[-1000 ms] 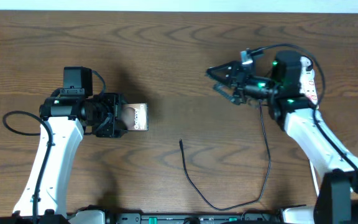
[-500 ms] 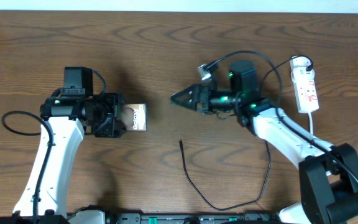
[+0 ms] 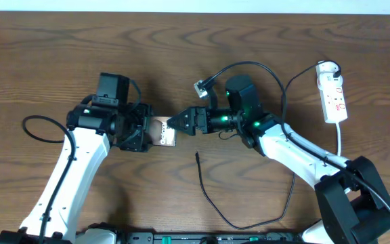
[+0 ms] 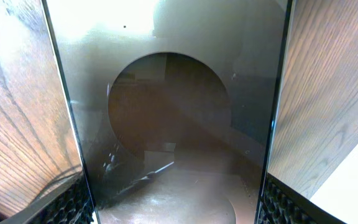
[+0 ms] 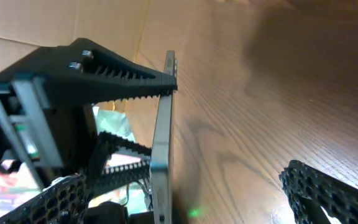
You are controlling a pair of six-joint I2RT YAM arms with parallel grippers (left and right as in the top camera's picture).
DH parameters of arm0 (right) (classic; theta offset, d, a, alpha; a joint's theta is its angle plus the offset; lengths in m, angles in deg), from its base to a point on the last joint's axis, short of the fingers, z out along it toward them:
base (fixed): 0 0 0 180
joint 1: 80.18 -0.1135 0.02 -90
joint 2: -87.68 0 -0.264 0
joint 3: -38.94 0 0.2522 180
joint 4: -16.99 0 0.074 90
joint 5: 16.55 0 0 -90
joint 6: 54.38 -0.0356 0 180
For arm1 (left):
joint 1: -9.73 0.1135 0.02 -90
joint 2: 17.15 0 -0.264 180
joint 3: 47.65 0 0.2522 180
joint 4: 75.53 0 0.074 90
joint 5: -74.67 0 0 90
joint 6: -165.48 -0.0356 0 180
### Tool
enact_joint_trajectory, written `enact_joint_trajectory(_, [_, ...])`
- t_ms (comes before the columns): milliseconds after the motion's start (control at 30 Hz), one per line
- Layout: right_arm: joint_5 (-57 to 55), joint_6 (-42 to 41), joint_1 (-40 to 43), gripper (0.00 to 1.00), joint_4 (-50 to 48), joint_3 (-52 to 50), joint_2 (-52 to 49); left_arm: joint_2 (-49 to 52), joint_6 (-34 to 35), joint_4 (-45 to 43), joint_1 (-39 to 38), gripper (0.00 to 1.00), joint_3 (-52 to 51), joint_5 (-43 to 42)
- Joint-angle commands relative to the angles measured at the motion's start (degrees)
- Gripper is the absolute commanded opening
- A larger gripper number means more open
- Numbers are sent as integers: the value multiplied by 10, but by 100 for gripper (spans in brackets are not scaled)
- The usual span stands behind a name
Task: Plug charger to phone and switch on socket
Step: 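Close the right gripper on the phone's edge beside the left gripper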
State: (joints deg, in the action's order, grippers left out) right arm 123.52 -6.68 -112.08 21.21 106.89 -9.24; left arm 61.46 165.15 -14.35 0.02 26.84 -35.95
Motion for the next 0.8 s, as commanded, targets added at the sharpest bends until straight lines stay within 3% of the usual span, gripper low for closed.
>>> enact_joint_trajectory(0, [-28, -24, -15, 99, -2, 6, -1, -11, 38, -8, -12, 7, 15, 10])
enact_joint_trajectory(467, [-67, -59, -46, 98, -3, 6, -1, -11, 114, -17, -49, 7, 15, 10])
enact_joint_trajectory(767, [-79, -66, -51, 77, -3, 6, -1, -11, 118, -19, -60, 7, 15, 10])
